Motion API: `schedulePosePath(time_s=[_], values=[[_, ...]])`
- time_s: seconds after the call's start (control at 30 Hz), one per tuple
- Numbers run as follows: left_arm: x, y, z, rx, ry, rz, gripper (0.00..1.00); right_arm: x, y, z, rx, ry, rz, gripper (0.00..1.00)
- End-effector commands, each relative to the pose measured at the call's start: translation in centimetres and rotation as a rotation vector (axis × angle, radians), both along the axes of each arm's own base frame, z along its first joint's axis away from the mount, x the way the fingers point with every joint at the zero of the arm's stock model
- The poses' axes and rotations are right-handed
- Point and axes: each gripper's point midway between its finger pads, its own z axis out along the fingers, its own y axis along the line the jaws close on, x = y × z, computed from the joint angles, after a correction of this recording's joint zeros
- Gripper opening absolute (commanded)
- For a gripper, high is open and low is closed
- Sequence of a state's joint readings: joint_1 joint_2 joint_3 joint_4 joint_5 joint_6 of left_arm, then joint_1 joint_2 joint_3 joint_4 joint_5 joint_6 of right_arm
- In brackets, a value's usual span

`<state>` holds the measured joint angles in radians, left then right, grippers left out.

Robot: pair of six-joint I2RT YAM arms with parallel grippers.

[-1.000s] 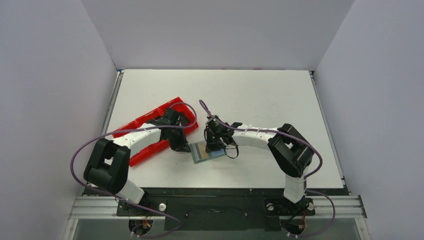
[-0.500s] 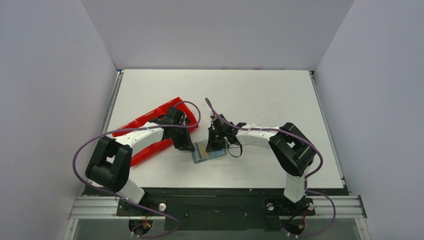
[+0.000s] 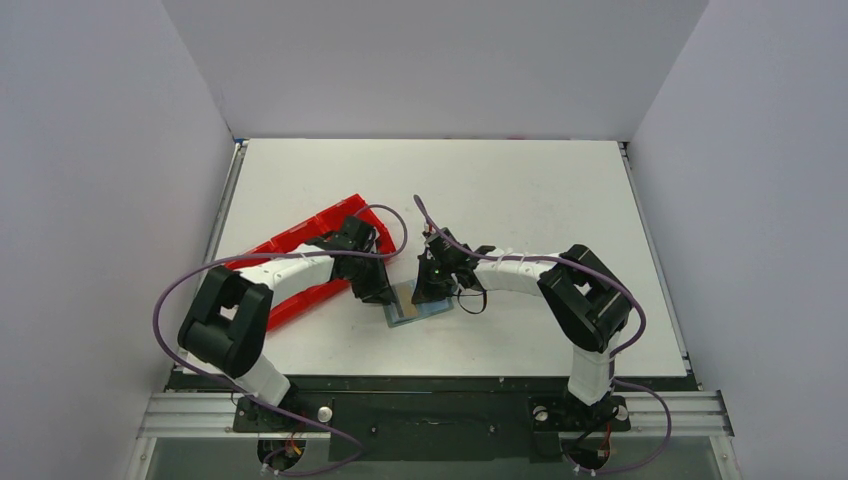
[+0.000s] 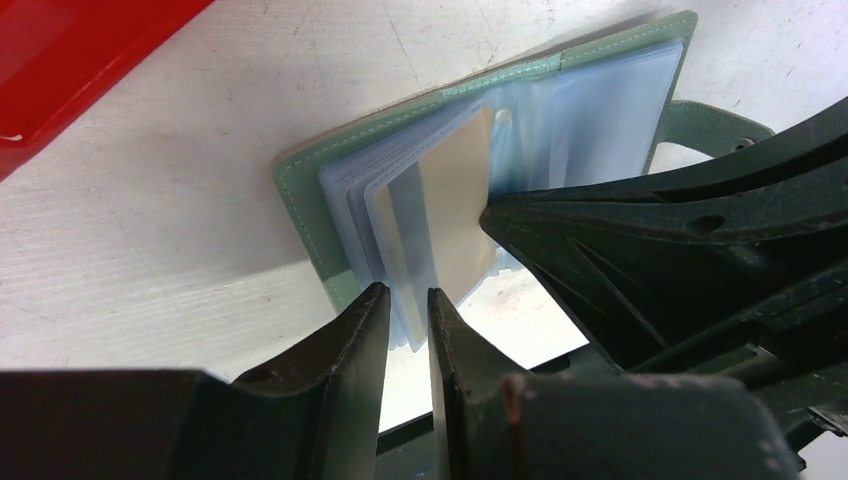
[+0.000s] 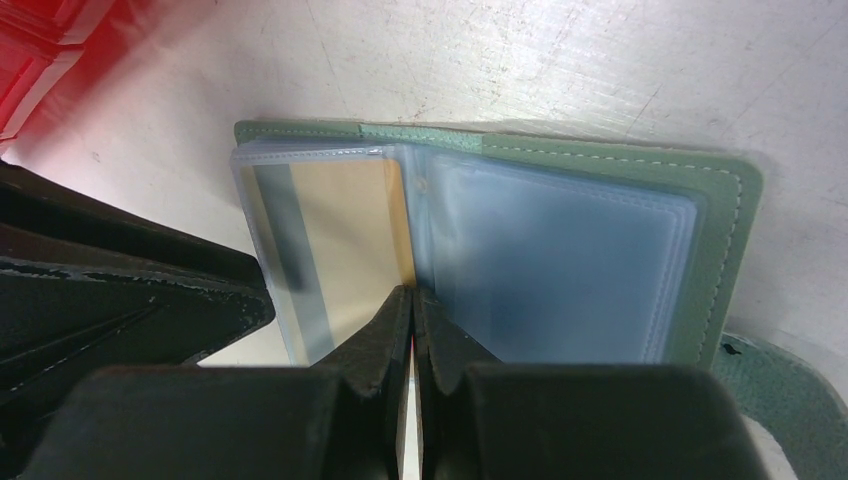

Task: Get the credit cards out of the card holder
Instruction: Remove the credit card from the card holder.

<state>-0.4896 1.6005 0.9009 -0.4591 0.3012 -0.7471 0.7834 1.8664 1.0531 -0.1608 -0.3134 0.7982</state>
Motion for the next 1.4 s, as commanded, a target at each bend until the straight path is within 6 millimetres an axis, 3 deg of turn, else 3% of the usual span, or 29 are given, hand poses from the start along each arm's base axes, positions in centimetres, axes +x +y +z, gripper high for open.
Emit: schedulePosePath(time_s=[0.0, 0.53, 0.8, 0.93, 1.03, 1.13, 1.37], values=[[1.8, -1.5, 1.4, -0.047, -0.061, -0.016, 0.19, -2.7, -3.6, -6.2, -0.188, 0.091, -0.005, 0.0], [2.0, -2.2, 0.7, -0.059, -0.061, -0.017, 0.19, -2.5, -3.6, -5.9, -0.177, 0.09, -0.011, 0.0], [2.5, -2.2, 1.2, -0.049, -0.084, -0.007, 0.0, -1.4, -2.5, -3.2, -0.108, 0.048, -0.015, 0.02], [2.8, -2.2, 1.9, -0.053, -0.097, -0.006, 0.0, -0.6, -1.7, -1.0, -0.057, 0.022, -0.024, 0.13], [2.9, -2.3, 2.4, -0.054, -0.107, -0.009, 0.0, 0.0, -1.5, 0.9, -0.017, 0.0, -0.035, 0.29], [3.2, -2.4, 3.1, -0.054, -0.115, -0.016, 0.0, 0.5, -1.3, 2.6, 0.02, -0.02, -0.044, 0.4], [3.2, -3.3, 3.8, -0.07, -0.117, -0.045, 0.0, 1.8, -2.0, 5.8, 0.079, -0.056, -0.097, 0.46]])
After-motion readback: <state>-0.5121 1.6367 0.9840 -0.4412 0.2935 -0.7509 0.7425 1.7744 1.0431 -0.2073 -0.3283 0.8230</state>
